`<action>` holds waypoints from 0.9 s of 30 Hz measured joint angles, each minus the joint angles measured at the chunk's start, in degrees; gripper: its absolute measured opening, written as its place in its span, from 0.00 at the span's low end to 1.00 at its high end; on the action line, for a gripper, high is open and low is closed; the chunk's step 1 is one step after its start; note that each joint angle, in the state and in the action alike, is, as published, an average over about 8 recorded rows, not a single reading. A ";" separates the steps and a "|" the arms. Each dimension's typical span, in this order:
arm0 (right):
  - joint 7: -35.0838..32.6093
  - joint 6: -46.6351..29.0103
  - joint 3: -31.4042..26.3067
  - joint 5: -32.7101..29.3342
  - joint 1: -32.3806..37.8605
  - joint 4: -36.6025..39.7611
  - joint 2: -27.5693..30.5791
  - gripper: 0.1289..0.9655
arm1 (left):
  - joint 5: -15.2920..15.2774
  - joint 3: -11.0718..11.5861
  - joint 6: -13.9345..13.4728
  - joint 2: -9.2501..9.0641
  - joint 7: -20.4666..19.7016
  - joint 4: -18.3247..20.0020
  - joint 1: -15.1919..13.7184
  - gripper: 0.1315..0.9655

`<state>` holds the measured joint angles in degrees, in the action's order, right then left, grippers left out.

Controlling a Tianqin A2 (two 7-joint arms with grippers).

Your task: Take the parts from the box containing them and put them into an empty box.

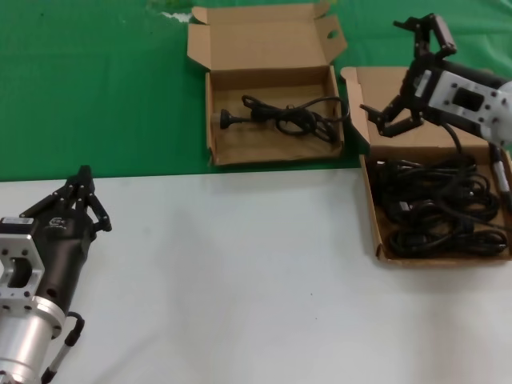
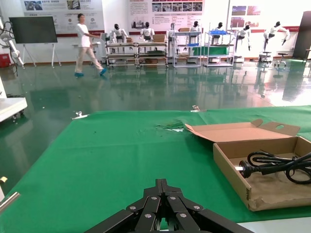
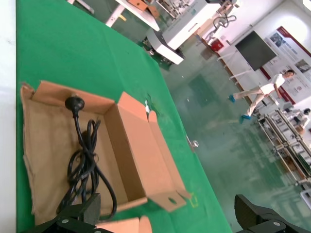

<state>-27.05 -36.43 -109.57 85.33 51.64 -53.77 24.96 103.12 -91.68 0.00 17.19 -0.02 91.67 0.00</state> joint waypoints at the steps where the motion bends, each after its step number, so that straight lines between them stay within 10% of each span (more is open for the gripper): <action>1: 0.74 0.06 0.09 -0.04 -0.67 -1.09 0.72 0.94 | 0.00 0.00 0.00 0.00 0.00 0.00 0.00 0.01; 27: 7.03 4.54 2.70 2.07 -9.55 -9.84 2.99 1.00 | 0.00 0.00 0.00 0.00 0.00 0.00 0.00 0.11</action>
<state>-20.02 -31.89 -106.88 87.39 42.08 -63.60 27.95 103.12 -91.68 0.00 17.19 -0.02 91.67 0.00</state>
